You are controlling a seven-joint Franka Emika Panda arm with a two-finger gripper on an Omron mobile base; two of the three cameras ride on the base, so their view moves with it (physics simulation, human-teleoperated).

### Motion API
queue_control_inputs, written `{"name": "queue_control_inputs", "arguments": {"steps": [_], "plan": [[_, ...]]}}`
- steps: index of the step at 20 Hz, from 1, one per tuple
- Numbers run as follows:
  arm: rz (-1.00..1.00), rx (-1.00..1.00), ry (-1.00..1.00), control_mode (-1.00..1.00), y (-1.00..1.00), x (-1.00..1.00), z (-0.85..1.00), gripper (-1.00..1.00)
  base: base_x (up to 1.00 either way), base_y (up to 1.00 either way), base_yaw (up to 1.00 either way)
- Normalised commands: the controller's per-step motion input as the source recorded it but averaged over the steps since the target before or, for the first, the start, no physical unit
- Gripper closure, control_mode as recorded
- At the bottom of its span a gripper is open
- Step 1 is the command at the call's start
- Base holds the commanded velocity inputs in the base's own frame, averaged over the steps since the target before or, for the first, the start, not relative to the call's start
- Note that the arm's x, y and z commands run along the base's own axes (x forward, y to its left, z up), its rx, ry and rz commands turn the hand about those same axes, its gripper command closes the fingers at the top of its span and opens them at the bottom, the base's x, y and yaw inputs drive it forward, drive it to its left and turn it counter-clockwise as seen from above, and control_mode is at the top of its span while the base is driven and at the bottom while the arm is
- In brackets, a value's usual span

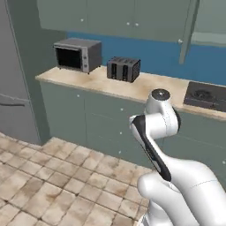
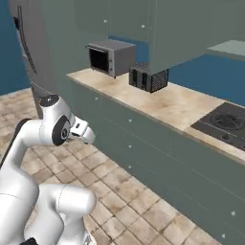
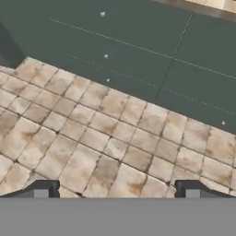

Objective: Pick the corns from the cabinet and place them in one bowl. Pick the mushroom from the sink and place it in the other bowl.

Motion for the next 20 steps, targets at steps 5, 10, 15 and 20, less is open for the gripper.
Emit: {"name": "queue_control_inputs", "arguments": {"steps": [5,10,15,20], "plan": [[0.0,0.0,0.0,1.0,0.0,0.0,0.0,-1.0,0.0,0.06,-1.0],[0.0,0.0,0.0,1.0,0.0,0.0,0.0,-1.0,0.02,0.08,-0.97],[0.0,0.0,0.0,1.0,0.0,0.0,0.0,-1.0,0.03,-0.01,-0.41],[0.0,0.0,0.0,1.0,0.0,0.0,0.0,-1.0,0.37,-0.13,0.24]]}}
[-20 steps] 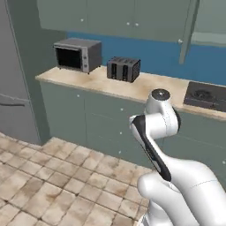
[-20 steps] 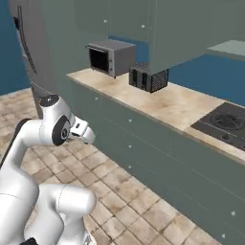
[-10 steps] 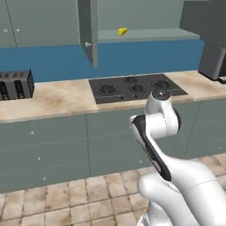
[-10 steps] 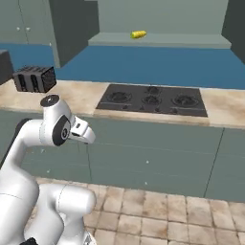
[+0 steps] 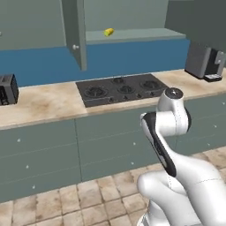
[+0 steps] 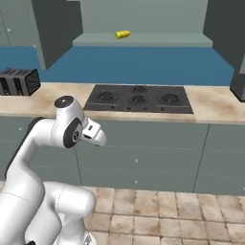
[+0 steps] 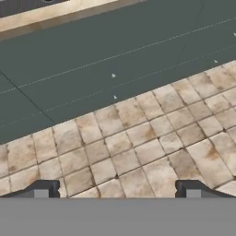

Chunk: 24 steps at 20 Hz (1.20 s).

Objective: Pick the corns from the cabinet and place them in one bowl. Pick the mushroom from the sink and place it in the other bowl.

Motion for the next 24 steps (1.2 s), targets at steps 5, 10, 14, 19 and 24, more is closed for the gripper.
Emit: {"name": "queue_control_inputs", "arguments": {"steps": [5,10,14,19,24], "plan": [[0.0,0.0,0.0,1.0,0.0,0.0,0.0,-1.0,0.45,-0.2,0.32],[0.0,0.0,0.0,1.0,0.0,0.0,0.0,-1.0,0.43,-0.3,0.17],[0.0,0.0,0.0,1.0,0.0,0.0,0.0,-1.0,0.41,-0.36,0.1],[0.0,0.0,0.0,1.0,0.0,0.0,0.0,-1.0,0.42,-0.42,0.04],[0.0,0.0,0.0,1.0,0.0,0.0,0.0,-1.0,0.41,-0.42,0.04]]}}
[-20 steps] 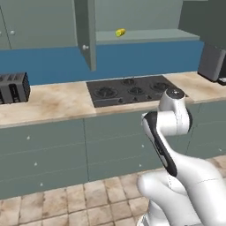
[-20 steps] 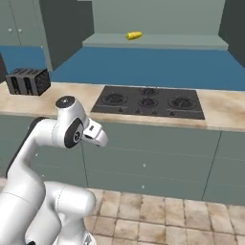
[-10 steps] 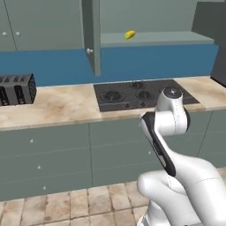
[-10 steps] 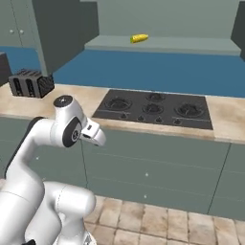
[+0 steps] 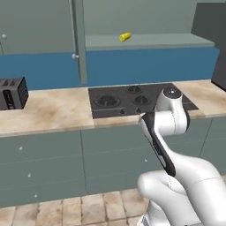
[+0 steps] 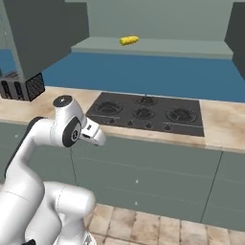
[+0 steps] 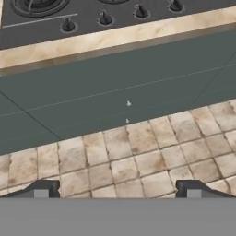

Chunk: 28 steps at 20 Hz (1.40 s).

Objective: Pick the corns from the cabinet and place them in one bowl. Pick the mushroom from the sink and place it in the other bowl.

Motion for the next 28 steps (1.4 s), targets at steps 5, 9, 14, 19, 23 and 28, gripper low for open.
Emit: {"name": "queue_control_inputs", "arguments": {"steps": [5,9,14,19,23,28], "plan": [[0.0,0.0,0.0,1.0,0.0,0.0,0.0,-1.0,0.51,-0.39,0.03],[0.0,0.0,0.0,1.0,0.0,0.0,0.0,-1.0,0.52,-0.4,0.0],[0.0,0.0,0.0,1.0,0.0,0.0,0.0,-1.0,0.52,-0.39,0.0],[0.0,0.0,0.0,1.0,0.0,0.0,0.0,-1.0,0.47,-0.29,0.03],[0.0,0.0,0.0,1.0,0.0,0.0,0.0,-1.0,0.52,-0.18,0.05],[0.0,0.0,0.0,1.0,0.0,0.0,0.0,-1.0,0.49,-0.11,0.04]]}}
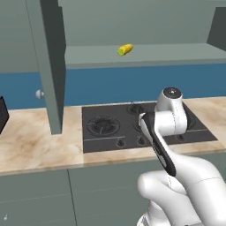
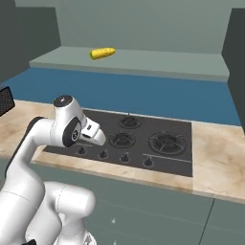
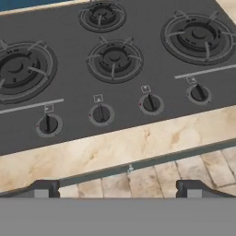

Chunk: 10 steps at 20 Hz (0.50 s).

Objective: Pick the corns from the cabinet and place them in one bowl. Pick the mushroom from the sink and place it in the other bowl.

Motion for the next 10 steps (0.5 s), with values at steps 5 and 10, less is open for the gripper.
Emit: {"name": "queue_control_inputs", "arguments": {"steps": [5,10], "plan": [[0.0,0.0,0.0,1.0,0.0,0.0,0.0,-1.0,0.46,-0.06,0.01],[0.0,0.0,0.0,1.0,0.0,0.0,0.0,-1.0,0.41,-0.02,0.0]]}}
